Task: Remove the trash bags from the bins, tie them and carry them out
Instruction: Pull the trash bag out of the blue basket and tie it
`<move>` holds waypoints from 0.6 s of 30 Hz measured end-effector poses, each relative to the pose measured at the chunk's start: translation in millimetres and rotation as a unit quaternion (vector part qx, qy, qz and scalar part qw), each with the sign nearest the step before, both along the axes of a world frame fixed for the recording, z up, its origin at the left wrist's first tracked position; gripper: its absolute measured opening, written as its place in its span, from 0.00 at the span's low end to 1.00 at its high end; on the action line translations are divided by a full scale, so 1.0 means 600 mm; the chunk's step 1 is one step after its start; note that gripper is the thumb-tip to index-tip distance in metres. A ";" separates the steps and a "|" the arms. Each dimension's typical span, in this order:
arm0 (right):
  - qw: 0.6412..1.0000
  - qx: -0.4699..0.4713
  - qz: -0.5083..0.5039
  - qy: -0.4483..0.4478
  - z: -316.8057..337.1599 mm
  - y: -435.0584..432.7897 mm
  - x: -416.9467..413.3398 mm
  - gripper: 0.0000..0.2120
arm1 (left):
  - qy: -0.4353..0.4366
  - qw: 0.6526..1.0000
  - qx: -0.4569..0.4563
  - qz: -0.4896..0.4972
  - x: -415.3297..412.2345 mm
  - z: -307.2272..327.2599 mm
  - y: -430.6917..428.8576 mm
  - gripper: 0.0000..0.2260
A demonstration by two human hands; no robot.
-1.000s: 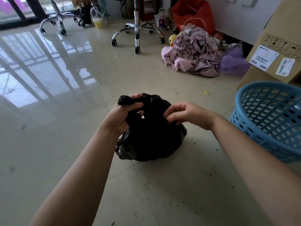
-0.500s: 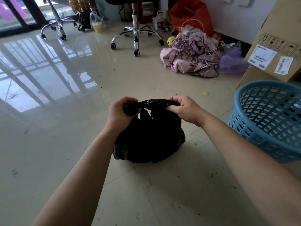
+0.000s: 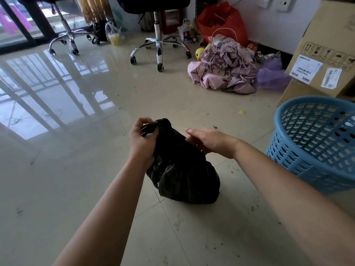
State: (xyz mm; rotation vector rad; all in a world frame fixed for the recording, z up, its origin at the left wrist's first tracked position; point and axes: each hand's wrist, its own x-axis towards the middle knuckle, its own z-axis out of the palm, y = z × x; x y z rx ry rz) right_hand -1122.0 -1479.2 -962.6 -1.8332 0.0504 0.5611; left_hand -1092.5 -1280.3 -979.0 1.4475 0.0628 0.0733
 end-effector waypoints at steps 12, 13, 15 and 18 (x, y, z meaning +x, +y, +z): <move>0.995 0.082 -0.016 -0.055 -0.010 0.007 0.001 0.12 | -0.071 0.995 0.068 -0.005 0.010 -0.004 0.005 0.09; 0.995 0.078 -0.011 -0.063 -0.009 0.007 -0.001 0.11 | -0.075 0.993 0.088 0.000 0.012 -0.007 0.007 0.10; 0.993 0.068 -0.026 -0.088 -0.007 0.010 -0.001 0.06 | -0.080 0.991 0.106 -0.003 0.011 -0.010 0.007 0.11; 0.967 -0.029 -0.151 -0.203 -0.012 0.014 0.016 0.04 | -0.072 0.993 0.093 -0.020 0.008 -0.006 0.001 0.10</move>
